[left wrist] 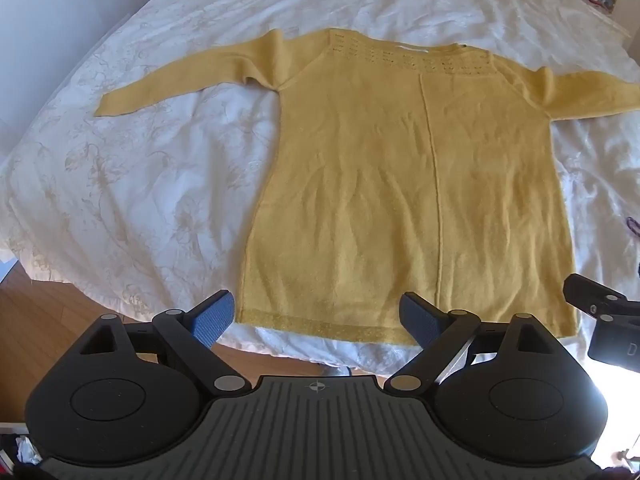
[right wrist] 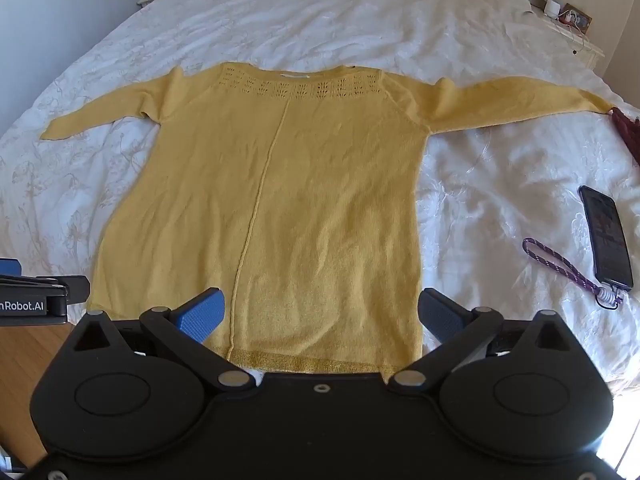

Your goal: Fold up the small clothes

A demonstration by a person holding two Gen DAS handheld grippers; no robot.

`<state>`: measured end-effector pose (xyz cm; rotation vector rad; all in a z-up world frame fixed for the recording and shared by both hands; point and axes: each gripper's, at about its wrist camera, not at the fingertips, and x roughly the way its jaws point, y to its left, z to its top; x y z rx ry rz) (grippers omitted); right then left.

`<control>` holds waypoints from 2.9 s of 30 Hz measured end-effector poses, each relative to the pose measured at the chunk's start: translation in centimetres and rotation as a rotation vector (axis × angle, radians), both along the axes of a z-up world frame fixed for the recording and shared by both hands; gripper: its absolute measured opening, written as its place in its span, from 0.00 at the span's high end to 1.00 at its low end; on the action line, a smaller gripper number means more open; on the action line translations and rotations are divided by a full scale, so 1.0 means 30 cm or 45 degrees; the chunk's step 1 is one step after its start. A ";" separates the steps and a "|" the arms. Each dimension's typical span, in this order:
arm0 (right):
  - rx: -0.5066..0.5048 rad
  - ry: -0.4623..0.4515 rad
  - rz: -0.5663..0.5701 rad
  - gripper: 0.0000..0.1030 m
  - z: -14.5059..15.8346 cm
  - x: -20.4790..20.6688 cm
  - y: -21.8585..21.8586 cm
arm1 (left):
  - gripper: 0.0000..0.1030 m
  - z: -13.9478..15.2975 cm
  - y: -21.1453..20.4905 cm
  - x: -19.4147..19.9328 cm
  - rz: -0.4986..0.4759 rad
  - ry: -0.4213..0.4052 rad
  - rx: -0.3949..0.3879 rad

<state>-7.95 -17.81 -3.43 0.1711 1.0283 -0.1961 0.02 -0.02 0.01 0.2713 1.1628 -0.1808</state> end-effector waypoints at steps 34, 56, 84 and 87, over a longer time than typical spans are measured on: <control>0.038 0.073 0.005 0.01 -0.042 0.061 0.016 | 0.12 -0.048 -0.002 0.046 0.013 0.031 -0.058; 0.205 0.169 -0.192 0.01 -0.100 0.322 -0.068 | 0.12 -0.025 -0.034 0.395 -0.046 -0.004 -0.087; -0.078 0.012 -0.397 0.01 0.097 0.659 -0.808 | 0.13 0.008 -0.252 0.848 -0.055 -0.032 -0.240; -0.080 0.027 -0.356 0.04 0.104 0.675 -0.972 | 0.13 0.009 -0.293 0.830 0.011 -0.025 -0.236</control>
